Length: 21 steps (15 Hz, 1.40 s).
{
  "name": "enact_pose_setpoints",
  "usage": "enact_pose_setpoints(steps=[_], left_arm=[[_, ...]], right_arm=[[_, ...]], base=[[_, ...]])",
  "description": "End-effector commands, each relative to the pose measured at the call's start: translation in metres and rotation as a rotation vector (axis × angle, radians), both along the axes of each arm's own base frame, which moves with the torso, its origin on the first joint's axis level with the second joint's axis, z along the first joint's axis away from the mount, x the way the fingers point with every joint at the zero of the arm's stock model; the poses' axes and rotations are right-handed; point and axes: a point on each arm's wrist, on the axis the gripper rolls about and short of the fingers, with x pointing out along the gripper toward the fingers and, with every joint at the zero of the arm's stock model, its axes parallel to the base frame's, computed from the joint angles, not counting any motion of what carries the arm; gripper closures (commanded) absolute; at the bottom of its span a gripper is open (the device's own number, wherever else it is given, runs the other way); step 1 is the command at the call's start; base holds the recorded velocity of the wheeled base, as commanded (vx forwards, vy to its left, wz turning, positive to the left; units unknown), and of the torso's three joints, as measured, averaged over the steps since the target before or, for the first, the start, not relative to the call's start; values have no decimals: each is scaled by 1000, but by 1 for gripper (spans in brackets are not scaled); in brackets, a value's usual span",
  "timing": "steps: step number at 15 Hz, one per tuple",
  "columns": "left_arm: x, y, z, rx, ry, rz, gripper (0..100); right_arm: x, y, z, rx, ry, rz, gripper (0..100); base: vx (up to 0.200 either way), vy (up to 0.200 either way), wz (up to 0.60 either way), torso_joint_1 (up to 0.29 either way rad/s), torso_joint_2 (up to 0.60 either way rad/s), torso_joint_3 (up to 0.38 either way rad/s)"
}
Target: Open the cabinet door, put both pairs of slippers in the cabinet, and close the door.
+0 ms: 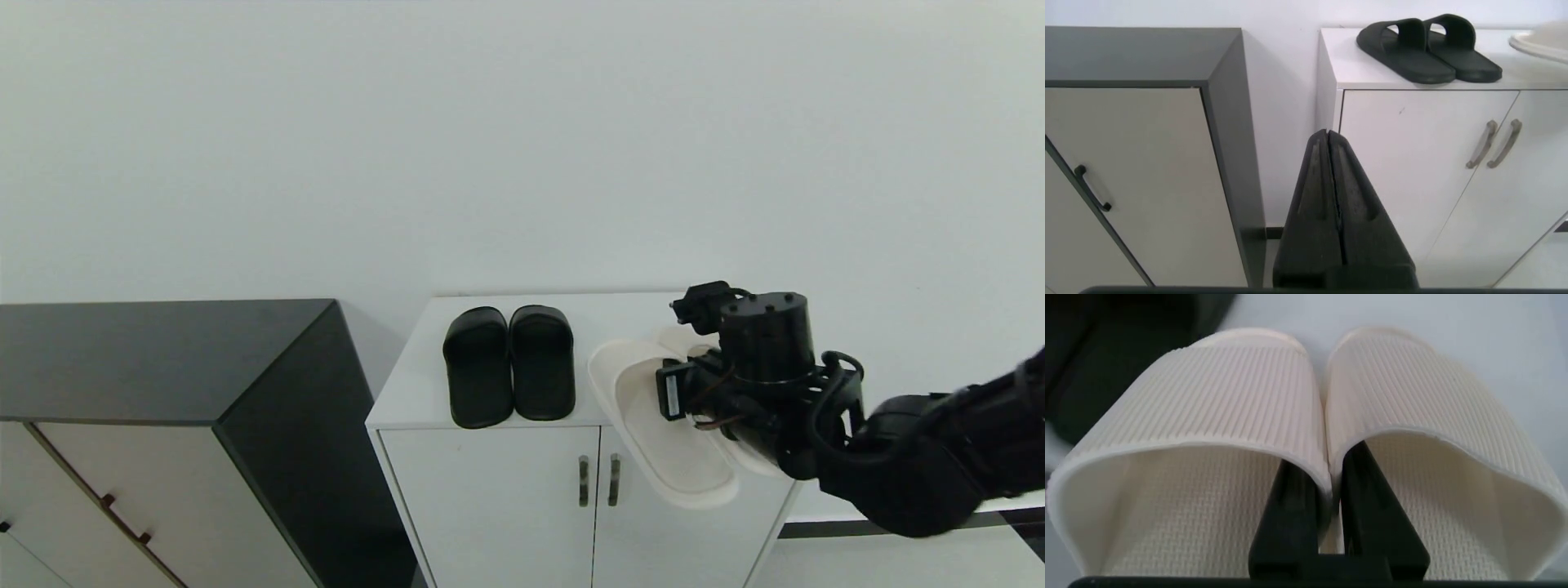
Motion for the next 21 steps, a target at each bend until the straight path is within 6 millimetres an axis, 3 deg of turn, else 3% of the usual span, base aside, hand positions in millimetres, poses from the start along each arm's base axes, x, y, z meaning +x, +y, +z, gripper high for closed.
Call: enact_pose_setpoints(steps=[1,6,9,15,21], left_arm=[[0,0,0,0,0,1,100],[0,0,0,1,0,2,100],[0,0,0,0,0,2,100],[0,0,0,1,2,1,100],[0,0,0,1,0,1,100]], right_arm=[[-46,-11,18,35,-15,111,100],[-82,-33,13,57,38,252,100],[-85,-33,12,68,37,272,100],[-90,-35,9,90,16,307,100],[-94,-38,10,113,15,345,100]], base=[[0,0,0,0,0,0],[0,0,0,0,0,0],[0,0,0,0,0,0],[-200,0,0,4,-1,3],[0,0,0,0,0,0]])
